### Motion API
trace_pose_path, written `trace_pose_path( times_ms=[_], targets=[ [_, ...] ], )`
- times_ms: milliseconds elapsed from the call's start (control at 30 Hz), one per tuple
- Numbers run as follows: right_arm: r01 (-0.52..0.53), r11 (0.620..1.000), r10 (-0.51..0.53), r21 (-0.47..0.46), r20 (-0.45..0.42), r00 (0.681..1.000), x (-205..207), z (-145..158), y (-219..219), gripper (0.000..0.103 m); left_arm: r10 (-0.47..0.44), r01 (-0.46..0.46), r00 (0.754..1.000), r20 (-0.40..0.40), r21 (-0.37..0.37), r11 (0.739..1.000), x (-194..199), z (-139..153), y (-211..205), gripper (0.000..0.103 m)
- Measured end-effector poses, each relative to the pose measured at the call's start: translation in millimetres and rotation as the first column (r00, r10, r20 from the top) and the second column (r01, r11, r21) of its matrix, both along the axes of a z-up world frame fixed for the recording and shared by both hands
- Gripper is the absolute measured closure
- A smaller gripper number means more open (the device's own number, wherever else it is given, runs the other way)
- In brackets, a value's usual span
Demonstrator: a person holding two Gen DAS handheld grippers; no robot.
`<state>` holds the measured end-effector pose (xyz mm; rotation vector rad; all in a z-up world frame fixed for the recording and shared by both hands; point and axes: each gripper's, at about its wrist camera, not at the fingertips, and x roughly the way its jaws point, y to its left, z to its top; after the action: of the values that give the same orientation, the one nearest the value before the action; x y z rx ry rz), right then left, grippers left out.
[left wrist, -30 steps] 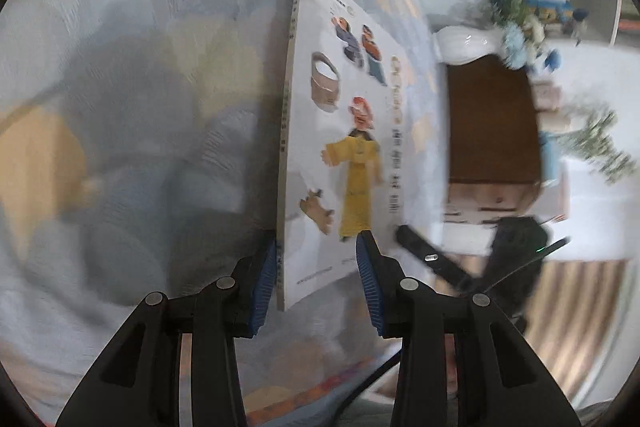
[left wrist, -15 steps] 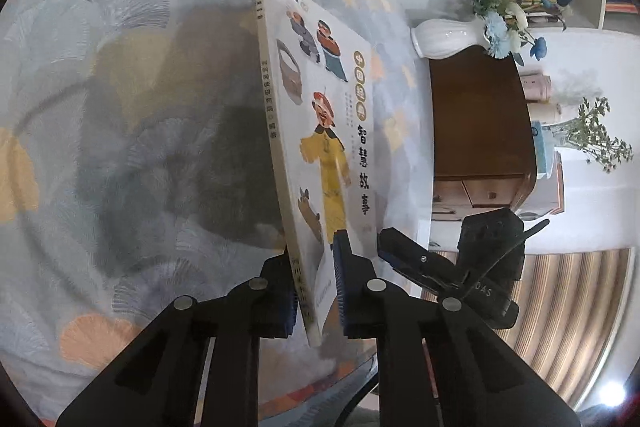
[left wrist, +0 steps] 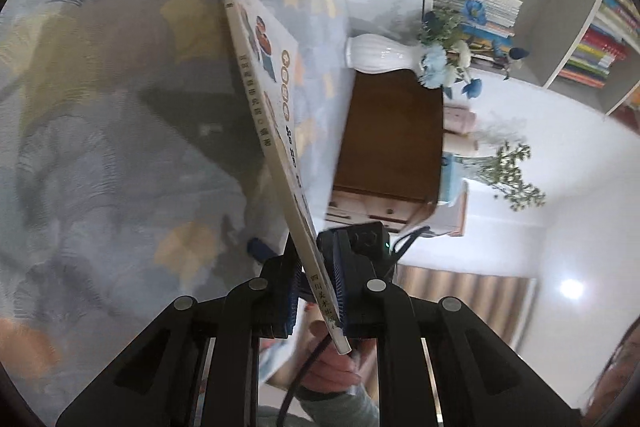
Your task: Organize books
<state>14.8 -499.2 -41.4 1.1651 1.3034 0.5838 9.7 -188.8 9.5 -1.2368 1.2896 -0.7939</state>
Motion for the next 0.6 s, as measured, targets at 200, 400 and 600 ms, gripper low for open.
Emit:
trace_pose_path(
  times_ms=[200, 400, 600],
  targets=[
    [0.016, 0.998, -0.012, -0.06, 0.064, 0.998, 22, 10, 16, 0.044, -0.014, 0.014, 1.0, -0.006, 0.004, 1.0, 3, 1, 0, 0.092],
    [0.001, 0.991, 0.018, -0.134, 0.141, 0.99, 24, 25, 35, 0.071, -0.058, 0.052, 0.997, 0.042, 0.145, 0.988, 7, 11, 6, 0.092],
    [-0.077, 0.913, 0.204, -0.401, 0.283, 0.937, 17, 73, 76, 0.071, -0.138, 0.086, 0.978, 0.157, 0.297, 0.951, 11, 37, 15, 0.093]
  ],
)
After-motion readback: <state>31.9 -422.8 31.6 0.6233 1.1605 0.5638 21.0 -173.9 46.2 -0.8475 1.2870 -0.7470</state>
